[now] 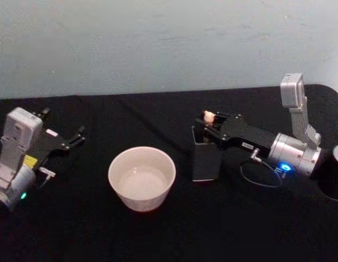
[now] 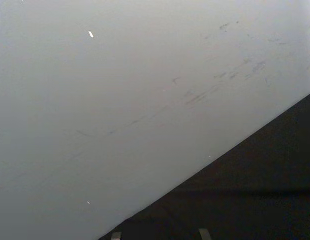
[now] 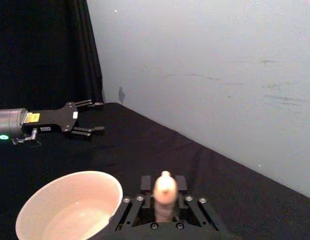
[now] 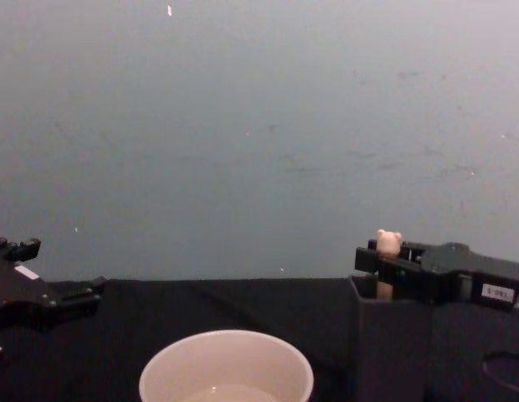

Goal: Pick up the stirring spoon with one hand, stir inside the cup, then place it back in its original position.

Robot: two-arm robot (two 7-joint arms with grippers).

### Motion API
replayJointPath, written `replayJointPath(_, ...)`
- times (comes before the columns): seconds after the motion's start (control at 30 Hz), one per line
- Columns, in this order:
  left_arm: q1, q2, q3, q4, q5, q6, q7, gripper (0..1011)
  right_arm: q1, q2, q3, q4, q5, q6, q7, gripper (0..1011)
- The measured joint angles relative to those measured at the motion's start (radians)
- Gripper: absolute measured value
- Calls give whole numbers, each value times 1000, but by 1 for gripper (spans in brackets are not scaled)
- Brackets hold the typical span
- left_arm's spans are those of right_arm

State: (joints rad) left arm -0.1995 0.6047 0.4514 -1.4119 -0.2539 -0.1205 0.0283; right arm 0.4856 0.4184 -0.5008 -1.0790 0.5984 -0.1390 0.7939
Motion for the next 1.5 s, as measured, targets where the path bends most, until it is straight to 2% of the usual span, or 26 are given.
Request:
replayJointPath(0.07,0,0,0,0,0,0,0,1001,0,0,0,0,0,0,0,307)
replayJointPath(0.17,0,0,0,0,0,0,0,1001,0,0,1,-1,1,0,1,437)
replayJointPath(0.33,0,0,0,0,0,0,0,1001,-1,1,1,-1,2,0,1,579)
replayJointPath(0.37,0,0,0,0,0,0,0,1001,-1,1,1,-1,2,0,1,641)
replayJointPath(0.47,0,0,0,0,0,0,0,1001,-1,1,1,-2,2,0,1,700)
replayJointPath(0.5,0,0,0,0,0,0,0,1001,-1,1,1,-2,2,0,1,758)
replayJointPath(0.57,0,0,0,0,0,0,0,1001,-1,1,1,-2,2,0,2,790)
replayJointPath(0.73,0,0,0,0,0,0,0,1001,-1,1,1,-2,3,0,2,950)
replayJointPath(0.83,0,0,0,0,0,0,0,1001,-1,1,1,-2,3,0,2,1003)
replayJointPath(1.07,0,0,0,0,0,0,0,1002,-2,1,2,-4,4,0,2,1002)
replayJointPath(1.2,0,0,0,0,0,0,0,1001,-13,7,16,-36,9,-7,-6,1002)
replayJointPath(1.37,0,0,0,0,0,0,0,1001,-37,22,48,-100,20,-30,-29,1002)
replayJointPath(1.5,0,0,0,0,0,0,0,1001,-65,33,94,-161,17,-68,-100,1002)
